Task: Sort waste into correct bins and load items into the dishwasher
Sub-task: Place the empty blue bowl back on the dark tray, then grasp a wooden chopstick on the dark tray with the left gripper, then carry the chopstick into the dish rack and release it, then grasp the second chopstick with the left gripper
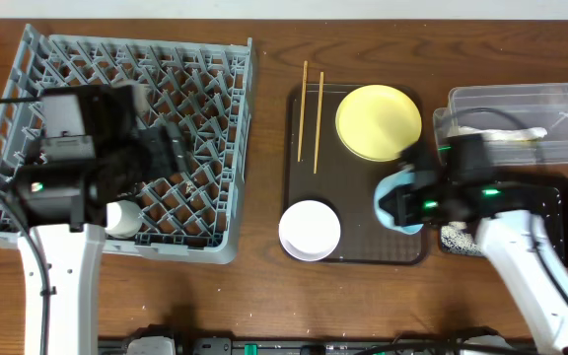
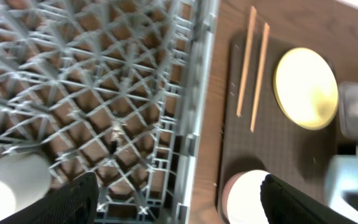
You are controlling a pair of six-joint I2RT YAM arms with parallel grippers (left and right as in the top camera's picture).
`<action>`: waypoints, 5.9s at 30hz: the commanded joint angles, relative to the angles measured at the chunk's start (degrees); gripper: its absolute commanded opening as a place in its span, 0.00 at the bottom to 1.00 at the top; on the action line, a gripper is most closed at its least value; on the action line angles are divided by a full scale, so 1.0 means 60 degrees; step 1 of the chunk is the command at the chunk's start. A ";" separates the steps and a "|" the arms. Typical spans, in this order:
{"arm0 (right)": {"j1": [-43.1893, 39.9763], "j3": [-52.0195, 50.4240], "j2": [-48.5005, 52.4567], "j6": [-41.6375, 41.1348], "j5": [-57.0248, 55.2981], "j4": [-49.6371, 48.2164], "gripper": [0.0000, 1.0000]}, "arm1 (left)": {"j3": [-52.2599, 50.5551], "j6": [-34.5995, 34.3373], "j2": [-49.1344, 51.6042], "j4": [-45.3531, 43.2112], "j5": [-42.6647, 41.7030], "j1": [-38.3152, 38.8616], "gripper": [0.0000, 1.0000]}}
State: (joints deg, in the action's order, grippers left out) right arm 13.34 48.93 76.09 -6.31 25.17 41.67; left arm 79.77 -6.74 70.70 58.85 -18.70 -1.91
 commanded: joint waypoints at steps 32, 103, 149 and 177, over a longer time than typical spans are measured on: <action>-0.1683 0.4845 0.0820 -0.1632 -0.0605 0.2277 0.77 | 0.0794 0.0058 0.4761 -0.4007 0.1526 0.4306 0.75; -0.1712 0.4838 0.0820 -0.1621 -0.0623 0.3067 0.74 | 0.0525 -0.0346 0.6870 -0.6652 0.2776 0.4954 0.08; -0.1712 0.4838 0.0820 -0.1555 -0.0725 0.3085 0.77 | -0.0590 0.0251 0.3719 -0.2790 0.3432 0.3020 0.27; -0.1712 0.4834 0.0820 -0.1559 -0.0729 0.2958 0.79 | -0.0470 0.1872 0.7690 -0.8837 0.1967 0.5297 0.45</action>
State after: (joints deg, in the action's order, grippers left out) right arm 3.53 77.60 81.14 -15.53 20.95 59.75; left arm 76.84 3.36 114.37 6.66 -6.74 29.93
